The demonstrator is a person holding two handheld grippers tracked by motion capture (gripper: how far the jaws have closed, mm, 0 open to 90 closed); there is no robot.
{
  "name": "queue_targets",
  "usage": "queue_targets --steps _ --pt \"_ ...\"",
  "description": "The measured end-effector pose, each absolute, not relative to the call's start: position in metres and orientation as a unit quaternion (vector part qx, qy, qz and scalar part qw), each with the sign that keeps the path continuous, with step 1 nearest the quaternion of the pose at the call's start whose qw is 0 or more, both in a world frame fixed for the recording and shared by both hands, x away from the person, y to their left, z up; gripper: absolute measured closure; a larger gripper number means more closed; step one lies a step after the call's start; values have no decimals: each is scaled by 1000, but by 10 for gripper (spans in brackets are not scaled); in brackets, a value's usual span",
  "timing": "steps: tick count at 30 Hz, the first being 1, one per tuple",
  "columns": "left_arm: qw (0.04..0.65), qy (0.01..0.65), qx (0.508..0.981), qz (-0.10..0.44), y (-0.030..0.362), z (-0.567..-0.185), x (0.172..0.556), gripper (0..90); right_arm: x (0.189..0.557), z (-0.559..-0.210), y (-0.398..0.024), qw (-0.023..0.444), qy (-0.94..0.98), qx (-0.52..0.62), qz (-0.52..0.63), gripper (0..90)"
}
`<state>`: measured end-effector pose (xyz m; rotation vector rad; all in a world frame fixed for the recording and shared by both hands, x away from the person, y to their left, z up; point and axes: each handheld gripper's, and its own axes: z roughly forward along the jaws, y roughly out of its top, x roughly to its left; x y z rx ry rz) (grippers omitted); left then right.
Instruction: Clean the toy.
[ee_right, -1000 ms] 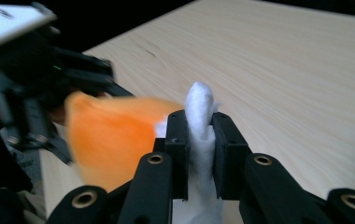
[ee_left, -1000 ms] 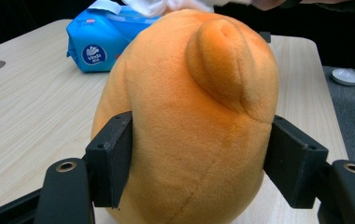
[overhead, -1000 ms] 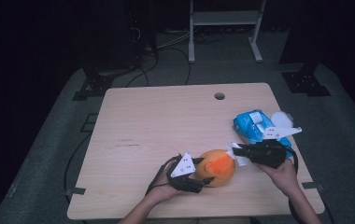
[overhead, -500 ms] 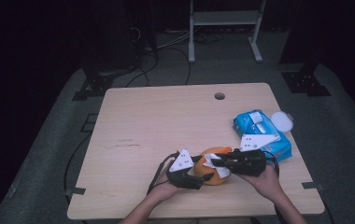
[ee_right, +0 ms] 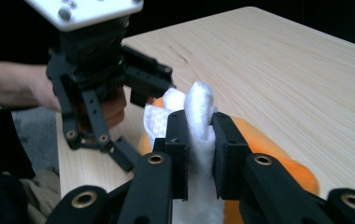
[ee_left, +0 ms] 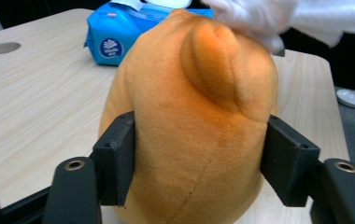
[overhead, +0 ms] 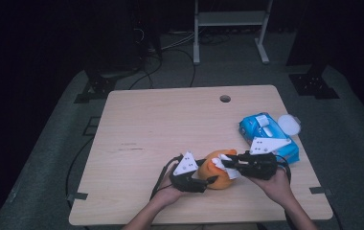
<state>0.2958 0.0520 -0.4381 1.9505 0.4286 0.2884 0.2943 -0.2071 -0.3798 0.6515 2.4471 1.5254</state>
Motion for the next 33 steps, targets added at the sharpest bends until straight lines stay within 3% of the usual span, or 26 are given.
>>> queue_targets --steps 14,19,26,33 --pt "504 221 807 214 91 -419 307 392 319 -420 -269 79 841 312 434 757" --pt "487 211 816 229 85 -421 305 391 318 -435 -278 55 849 323 415 675" --pt "466 156 844 214 66 -423 293 302 316 -429 -269 52 848 312 425 550" --pt "462 123 862 170 59 -418 287 304 309 -417 -250 49 835 283 470 497"
